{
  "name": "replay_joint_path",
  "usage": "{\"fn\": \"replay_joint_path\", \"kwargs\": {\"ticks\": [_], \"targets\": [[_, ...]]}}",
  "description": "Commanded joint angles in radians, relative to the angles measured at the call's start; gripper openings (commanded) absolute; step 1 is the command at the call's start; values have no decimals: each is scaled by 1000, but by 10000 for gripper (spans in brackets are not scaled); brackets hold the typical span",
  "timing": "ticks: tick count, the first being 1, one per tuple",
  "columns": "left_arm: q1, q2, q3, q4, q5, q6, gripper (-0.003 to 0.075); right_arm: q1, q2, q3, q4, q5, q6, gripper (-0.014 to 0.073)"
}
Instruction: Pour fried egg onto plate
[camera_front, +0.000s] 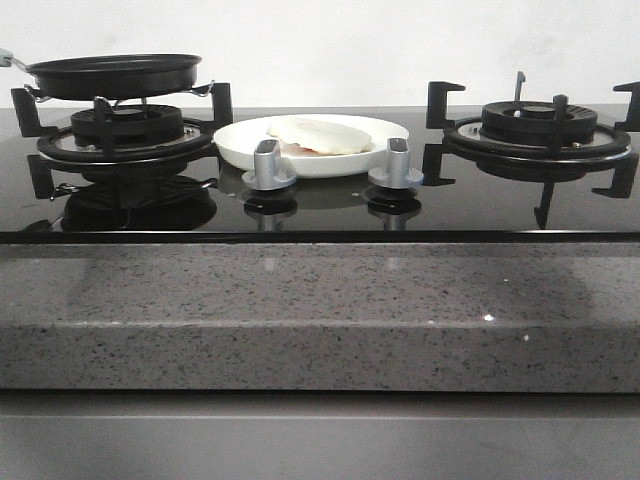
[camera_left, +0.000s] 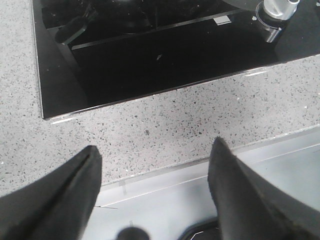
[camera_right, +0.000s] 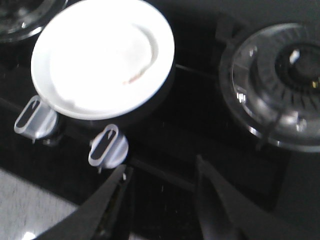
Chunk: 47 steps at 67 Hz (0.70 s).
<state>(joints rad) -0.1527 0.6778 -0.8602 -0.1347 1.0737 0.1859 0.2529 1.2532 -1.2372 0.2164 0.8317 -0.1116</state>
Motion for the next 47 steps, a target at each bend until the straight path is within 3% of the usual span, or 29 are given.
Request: {"fn": "replay_joint_path", "kwargs": {"ticks": [1,31,39,47], "targets": [[-9,-1,-25,-17,-59,-12,447,-1,-116,83,-6,-72,-9,328],[-9,-1,-25,-17,-59,-12,435,-1,-525,464,-6,-64,-9,328],[-9,-1,-25,-17,-59,-12,358,-1,-588,488,-9,-46,-9,316],[-9,-1,-25,-17,-59,-12,230,-1,-613,489,-9,-21,-9,186]]}}
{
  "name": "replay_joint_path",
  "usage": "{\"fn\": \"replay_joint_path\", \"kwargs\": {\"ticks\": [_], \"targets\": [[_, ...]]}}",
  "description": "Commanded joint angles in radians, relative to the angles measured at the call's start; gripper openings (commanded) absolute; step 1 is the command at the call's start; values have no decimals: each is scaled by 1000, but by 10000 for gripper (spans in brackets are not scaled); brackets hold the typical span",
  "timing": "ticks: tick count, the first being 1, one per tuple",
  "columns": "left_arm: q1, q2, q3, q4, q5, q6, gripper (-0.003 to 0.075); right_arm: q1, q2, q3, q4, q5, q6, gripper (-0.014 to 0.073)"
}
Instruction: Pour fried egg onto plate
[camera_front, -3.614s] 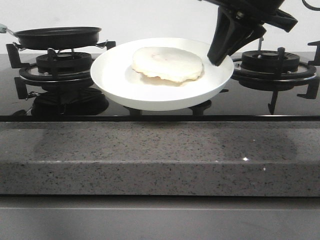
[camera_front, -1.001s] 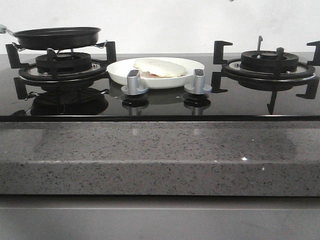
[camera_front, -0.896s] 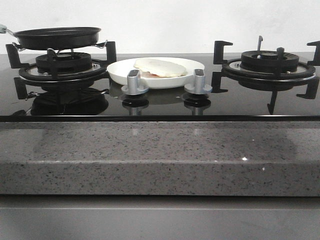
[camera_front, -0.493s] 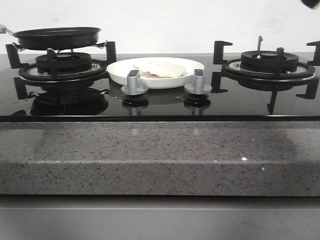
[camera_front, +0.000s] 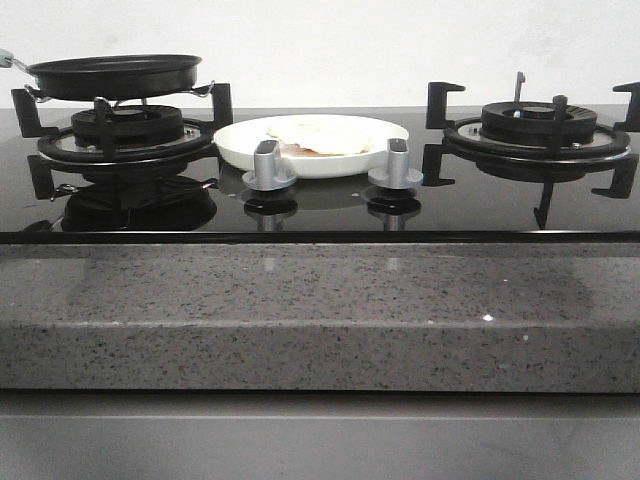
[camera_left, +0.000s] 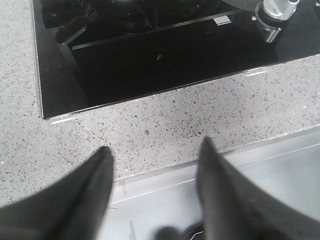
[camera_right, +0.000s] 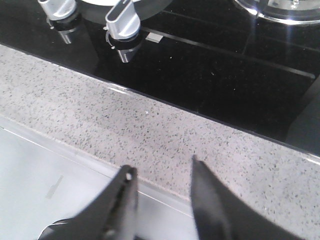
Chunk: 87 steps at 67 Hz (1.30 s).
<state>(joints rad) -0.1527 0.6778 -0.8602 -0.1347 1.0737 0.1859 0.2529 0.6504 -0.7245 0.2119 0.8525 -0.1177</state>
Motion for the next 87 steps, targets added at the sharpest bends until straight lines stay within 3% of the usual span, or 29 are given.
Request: {"fn": "replay_joint_path", "kwargs": {"ticks": [1,13,19,62,72,87], "targets": [[-9,-1,-25,-17,-59,-12,216,-1,-12,-24,-4,-40,-3,167],[-9,-1,-25,-17,-59,-12,45,-1,-11,-24,-4,-32,-3,-71],[-9,-1,-25,-17,-59,-12,-20,-1,-11,-24,-4,-32,-3,-68],[-9,-11,-18,-19,-71,-12,-20,-1,-11,-24,-6,-31,-3,-69],[31,-129,59,26,-217,-12,-20,-1,-11,-24,-6,-30,-3,-69],[136,-402,350,20,-548,-12,-20,-1,-11,-24,-6,-30,-3,-69]]}}
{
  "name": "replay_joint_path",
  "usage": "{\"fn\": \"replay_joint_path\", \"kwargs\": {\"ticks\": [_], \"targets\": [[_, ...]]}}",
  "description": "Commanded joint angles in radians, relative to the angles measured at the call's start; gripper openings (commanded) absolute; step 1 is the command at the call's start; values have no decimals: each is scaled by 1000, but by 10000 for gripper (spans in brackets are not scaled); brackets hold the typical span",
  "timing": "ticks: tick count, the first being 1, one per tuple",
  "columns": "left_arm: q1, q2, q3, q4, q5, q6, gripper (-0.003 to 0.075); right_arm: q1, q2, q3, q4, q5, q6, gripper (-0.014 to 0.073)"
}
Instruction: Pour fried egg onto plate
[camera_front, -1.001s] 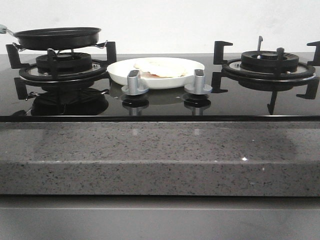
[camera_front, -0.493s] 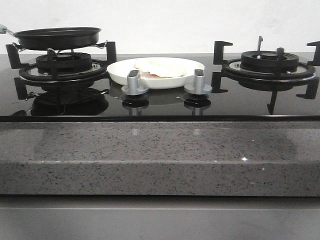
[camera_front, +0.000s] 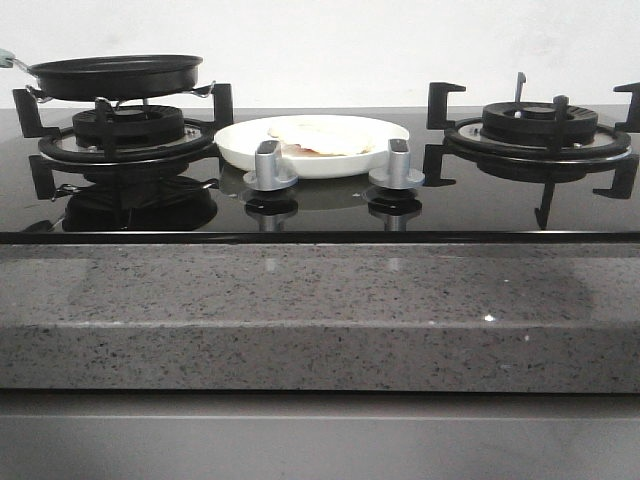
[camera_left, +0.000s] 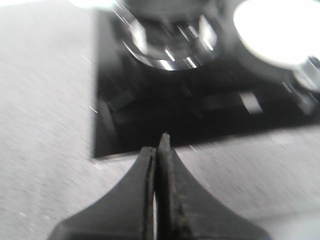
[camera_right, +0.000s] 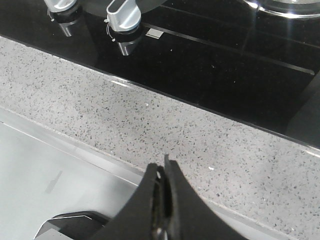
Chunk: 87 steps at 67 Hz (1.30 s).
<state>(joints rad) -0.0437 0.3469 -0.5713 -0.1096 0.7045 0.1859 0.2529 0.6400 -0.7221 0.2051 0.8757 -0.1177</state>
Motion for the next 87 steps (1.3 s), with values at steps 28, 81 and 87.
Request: {"fn": "replay_joint_path", "kwargs": {"ticks": [28,81,87], "targets": [[75,-302,420,153,-520,-275,-20,-1,-1,-26,1,-53,-3,-69],[57,-365,584,129,-790,-273,-20,-1,0,-26,1,-48,-3,-69],[57,-365,584,129,-790,-273,-20,-1,0,-26,1,-48,-3,-69]]}}
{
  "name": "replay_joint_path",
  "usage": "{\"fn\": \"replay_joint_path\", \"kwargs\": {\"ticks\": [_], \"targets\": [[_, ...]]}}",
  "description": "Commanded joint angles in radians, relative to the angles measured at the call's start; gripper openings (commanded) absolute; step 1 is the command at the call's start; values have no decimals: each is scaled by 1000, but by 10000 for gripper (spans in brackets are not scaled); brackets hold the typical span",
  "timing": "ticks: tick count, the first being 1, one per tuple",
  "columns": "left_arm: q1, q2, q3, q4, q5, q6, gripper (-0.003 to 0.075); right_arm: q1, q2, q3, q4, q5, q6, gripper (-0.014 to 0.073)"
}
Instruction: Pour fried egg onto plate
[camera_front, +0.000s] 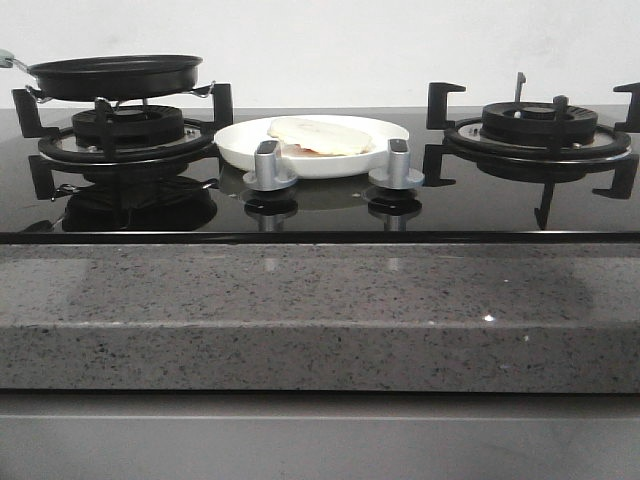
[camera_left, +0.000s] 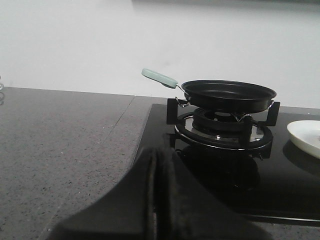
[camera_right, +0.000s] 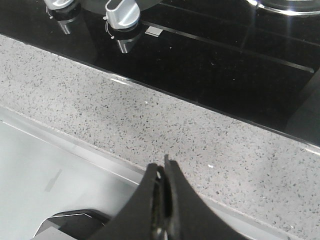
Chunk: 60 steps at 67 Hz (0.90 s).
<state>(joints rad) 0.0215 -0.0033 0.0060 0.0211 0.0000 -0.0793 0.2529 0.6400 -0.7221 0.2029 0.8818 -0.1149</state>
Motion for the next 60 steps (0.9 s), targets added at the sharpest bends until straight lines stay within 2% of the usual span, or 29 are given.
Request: {"fn": "replay_joint_path", "kwargs": {"ticks": [1,41,46,60], "targets": [[-8,-15,6,-2,-85,-8,-20,-1,0,-26,3,-54,-6,-69],[-8,-15,6,-2,-85,-8,-20,-4,-27,-12,-14,-66,-6,-69],[-8,-15,6,-2,-85,-8,-20,-42,-84,39,-30,-137,-6,-69],[-8,-15,6,-2,-85,-8,-20,-135,-308,307,-30,-602,-6,-69]]}}
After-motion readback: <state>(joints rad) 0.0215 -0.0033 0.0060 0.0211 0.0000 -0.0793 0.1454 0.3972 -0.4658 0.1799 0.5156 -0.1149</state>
